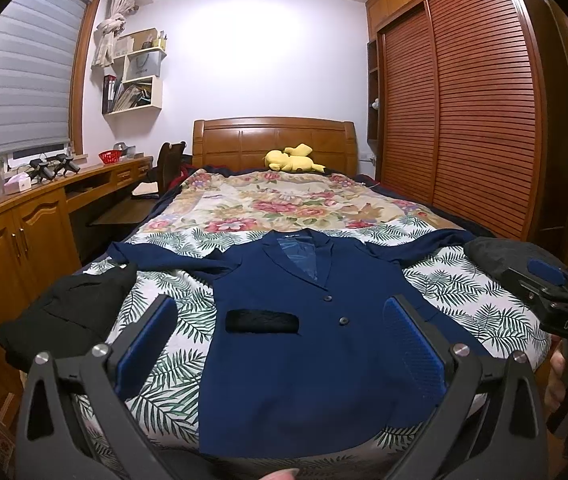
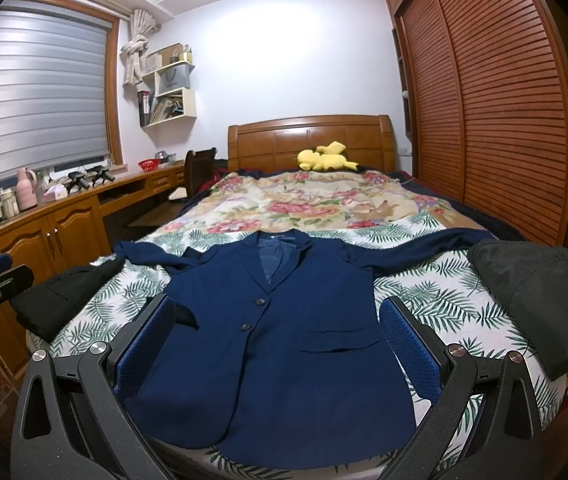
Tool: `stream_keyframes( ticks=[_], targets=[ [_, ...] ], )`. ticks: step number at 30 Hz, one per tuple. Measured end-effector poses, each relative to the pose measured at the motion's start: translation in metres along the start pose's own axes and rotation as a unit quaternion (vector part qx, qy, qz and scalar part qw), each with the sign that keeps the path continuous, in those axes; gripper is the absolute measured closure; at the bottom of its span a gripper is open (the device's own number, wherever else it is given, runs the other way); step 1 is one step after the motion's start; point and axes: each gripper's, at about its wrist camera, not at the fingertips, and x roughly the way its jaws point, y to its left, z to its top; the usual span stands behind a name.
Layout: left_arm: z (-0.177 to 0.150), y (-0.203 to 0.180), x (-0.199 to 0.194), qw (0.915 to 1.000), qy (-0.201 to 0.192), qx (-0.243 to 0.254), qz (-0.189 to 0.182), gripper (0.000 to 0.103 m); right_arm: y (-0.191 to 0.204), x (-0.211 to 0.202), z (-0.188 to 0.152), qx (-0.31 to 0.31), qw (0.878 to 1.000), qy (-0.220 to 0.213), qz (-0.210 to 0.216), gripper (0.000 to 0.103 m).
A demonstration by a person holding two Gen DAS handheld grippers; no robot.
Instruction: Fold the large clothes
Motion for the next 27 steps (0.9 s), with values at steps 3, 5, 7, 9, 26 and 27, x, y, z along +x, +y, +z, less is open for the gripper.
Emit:
stream_keyframes(
  ticks=[3,5,7,9,26,27],
  targets=[
    [-0.003,0.005,0.009,0.9999,0.014,-0.006,0.004,0.0,0.001,0.002,0.0,-0.002,1.0,0.004,0.001,0.0],
    [-0.007,0.01,0.021,0.9995,0.028,-0.007,0.009,0.0,0.003,0.004,-0.001,-0.004,1.0,0.007,0.003,0.0],
    [-0.012,0.015,0.031,0.9991,0.04,-0.009,0.01,0.0,0.005,0.009,-0.003,-0.008,1.0,0.01,0.005,0.0],
    [-0.017,0.02,0.04,0.9986,0.051,-0.012,0.01,0.0,0.008,0.018,-0.007,-0.011,1.0,0.015,0.008,0.0],
    [-0.054,0.081,0.127,0.988,0.143,-0.029,0.05,0.0,0.024,0.124,-0.024,-0.043,0.996,0.067,0.044,0.0],
    [-0.054,0.086,0.13,0.9878,0.144,-0.035,0.046,0.0,0.026,0.133,-0.025,-0.044,0.995,0.072,0.047,0.0]
  ],
)
